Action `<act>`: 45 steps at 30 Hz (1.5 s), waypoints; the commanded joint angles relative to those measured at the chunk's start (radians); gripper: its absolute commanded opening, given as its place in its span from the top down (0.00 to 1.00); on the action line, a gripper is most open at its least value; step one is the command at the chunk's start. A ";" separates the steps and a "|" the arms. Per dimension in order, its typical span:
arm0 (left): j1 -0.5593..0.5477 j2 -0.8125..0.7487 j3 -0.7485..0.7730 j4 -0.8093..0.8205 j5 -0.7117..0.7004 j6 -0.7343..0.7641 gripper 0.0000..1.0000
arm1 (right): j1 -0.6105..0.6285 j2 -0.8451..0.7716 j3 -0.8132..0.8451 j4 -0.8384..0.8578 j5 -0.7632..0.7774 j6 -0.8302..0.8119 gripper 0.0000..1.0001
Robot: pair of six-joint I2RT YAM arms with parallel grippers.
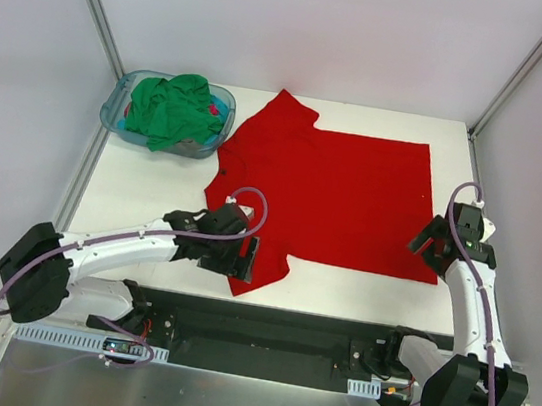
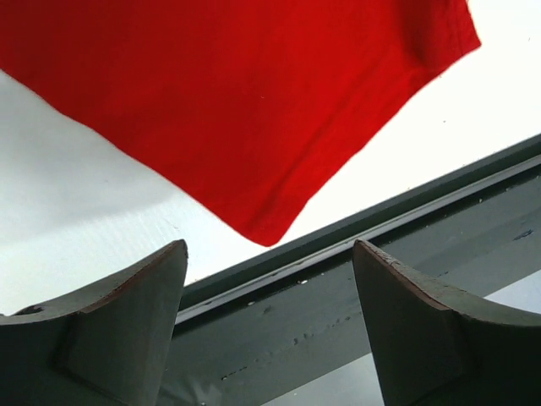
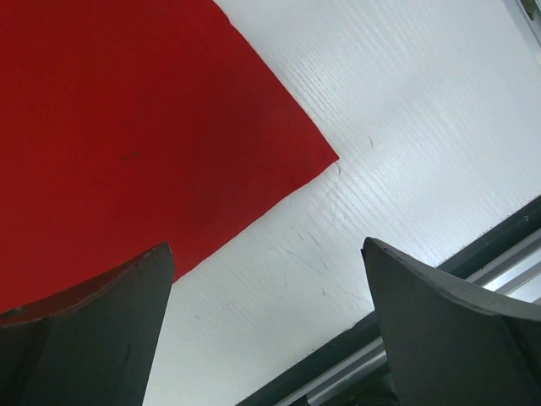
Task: Fold and stack the t-shirts
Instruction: Grap the side of the flattened tshirt closest away from the robot with both arms
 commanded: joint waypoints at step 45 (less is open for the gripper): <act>-0.147 0.089 -0.039 0.017 -0.172 -0.145 1.00 | -0.334 0.065 -0.108 0.095 -0.422 0.007 0.08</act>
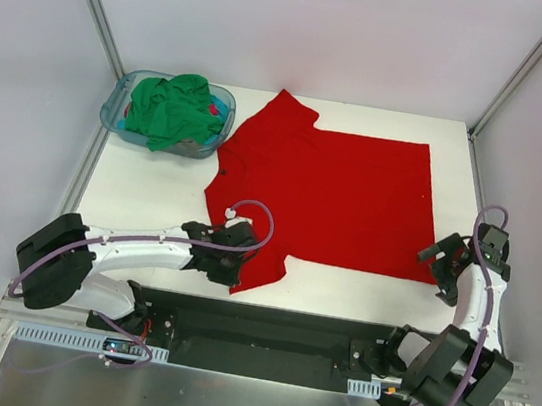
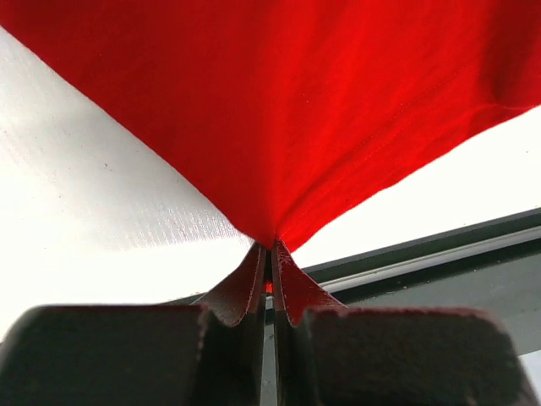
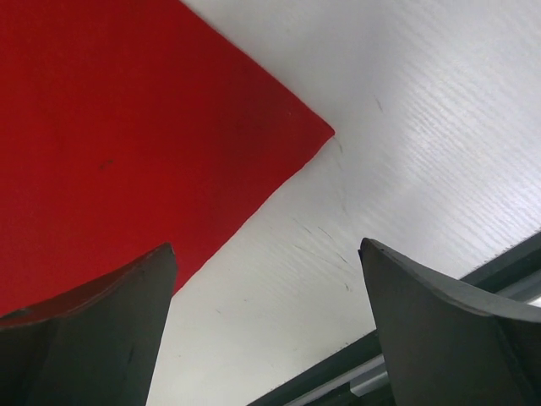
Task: Fold and stack the t-shirts
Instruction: Grap the side of the flattened tshirt closest away from the robot with both arms
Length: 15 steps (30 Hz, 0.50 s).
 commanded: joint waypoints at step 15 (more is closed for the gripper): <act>-0.009 -0.064 -0.082 0.119 0.050 0.079 1.00 | -0.047 0.144 -0.052 0.082 -0.064 0.026 0.38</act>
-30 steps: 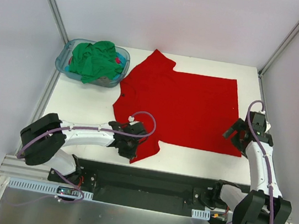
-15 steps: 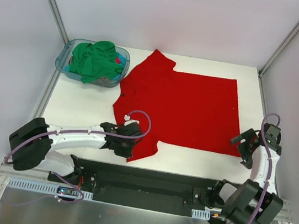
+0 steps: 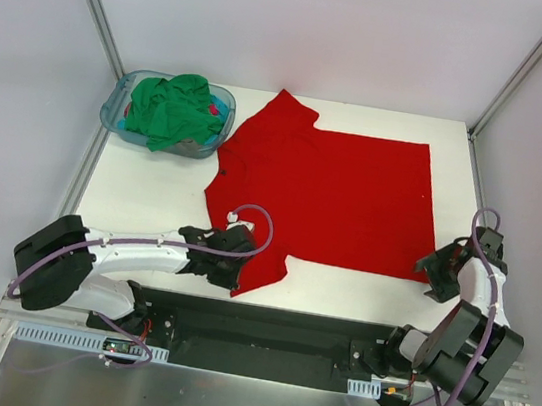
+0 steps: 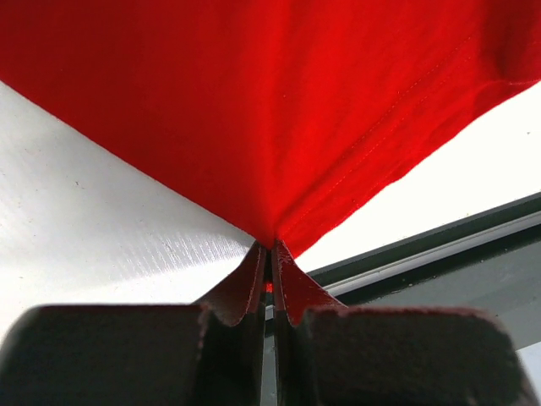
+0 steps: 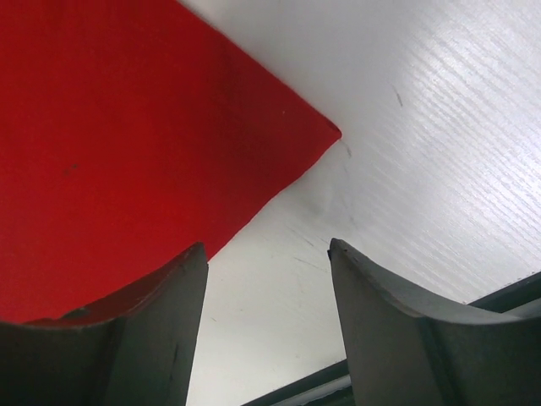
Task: Fold and stack the t-shirts
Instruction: Grap the side of the flattened tshirt closest away from the robot with both arms
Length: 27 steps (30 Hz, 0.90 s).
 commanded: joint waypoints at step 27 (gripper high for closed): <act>-0.006 -0.065 -0.040 0.026 0.062 0.045 1.00 | -0.008 0.208 -0.004 0.204 -0.054 0.063 0.68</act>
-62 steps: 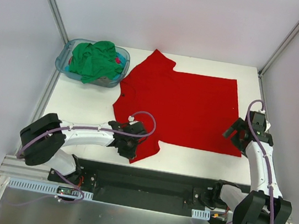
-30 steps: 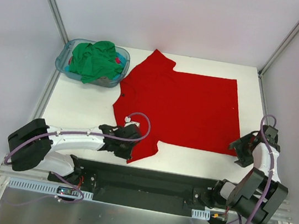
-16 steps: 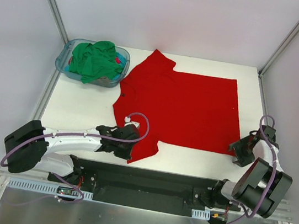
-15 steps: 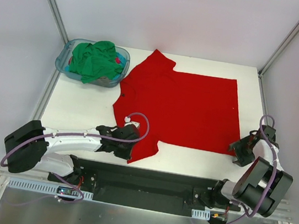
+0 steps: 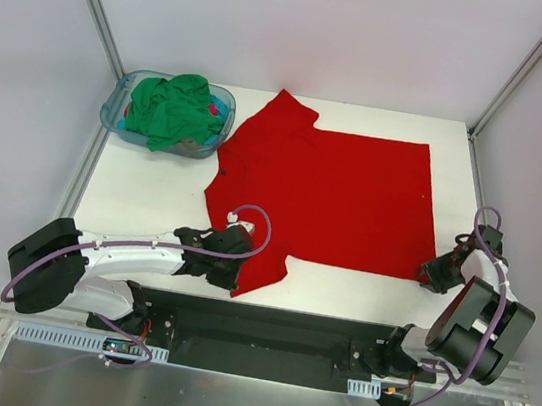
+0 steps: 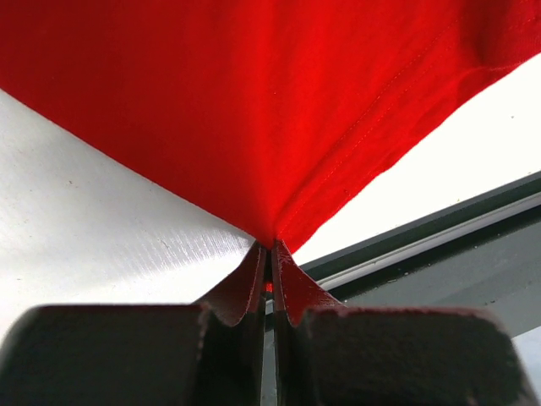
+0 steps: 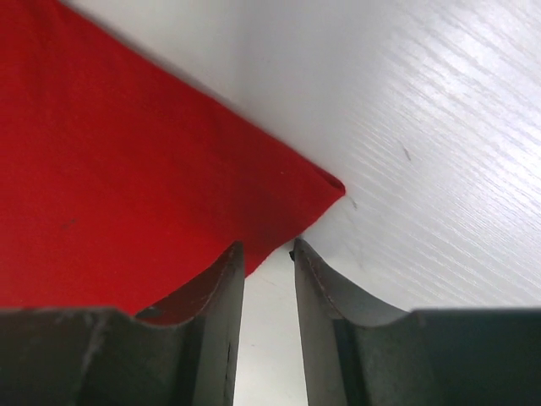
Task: Fold and stack the t-shirts
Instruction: Grap the side of the flattened tshirt closest away from the robot with both arms
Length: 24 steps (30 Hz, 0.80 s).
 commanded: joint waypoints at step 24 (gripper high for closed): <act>-0.003 -0.093 -0.026 -0.033 0.029 0.016 1.00 | 0.015 0.080 0.027 0.103 -0.062 0.013 0.99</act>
